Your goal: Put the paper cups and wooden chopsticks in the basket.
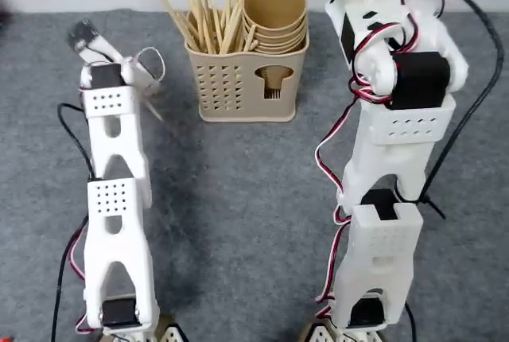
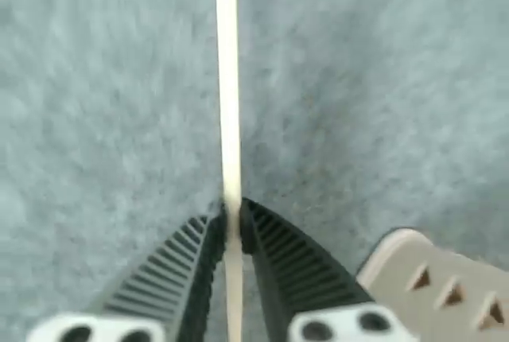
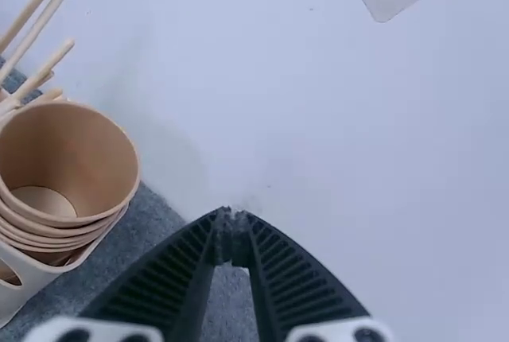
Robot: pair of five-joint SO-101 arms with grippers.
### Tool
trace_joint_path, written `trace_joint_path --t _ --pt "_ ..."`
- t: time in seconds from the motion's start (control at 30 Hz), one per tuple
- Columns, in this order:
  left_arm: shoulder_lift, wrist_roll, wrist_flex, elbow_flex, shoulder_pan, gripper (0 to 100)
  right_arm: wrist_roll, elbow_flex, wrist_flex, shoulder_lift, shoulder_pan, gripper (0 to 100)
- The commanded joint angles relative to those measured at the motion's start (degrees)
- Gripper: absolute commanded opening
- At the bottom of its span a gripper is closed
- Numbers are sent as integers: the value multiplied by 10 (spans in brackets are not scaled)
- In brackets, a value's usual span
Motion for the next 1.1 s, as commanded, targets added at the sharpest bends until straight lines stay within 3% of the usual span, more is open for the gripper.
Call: trace_joint_path --t 0.0,0.23,0.43,0.53,0.83,0.93,1.07 --pt "-107 -32 -20 -45 -9 13 -4 -23 -12 -5 0 9" --pt "-223 -110 -60 -45 -32 13 -4 -23 -10 -5 0 9" --pt "-342 -128 -231 -44 -16 15 -4 -23 -8 -4 -2 9" --pt "-372 -148 -274 -45 11 15 -4 -23 -7 -4 -3 9" --pt "-418 -154 -100 -45 150 16 -4 -23 -7 -4 0 9" --pt "-408 -176 -81 -45 170 19 -4 -23 -7 -6 1 9" --pt "-387 -212 -82 -45 171 107 -4 -23 -7 -6 1 9"
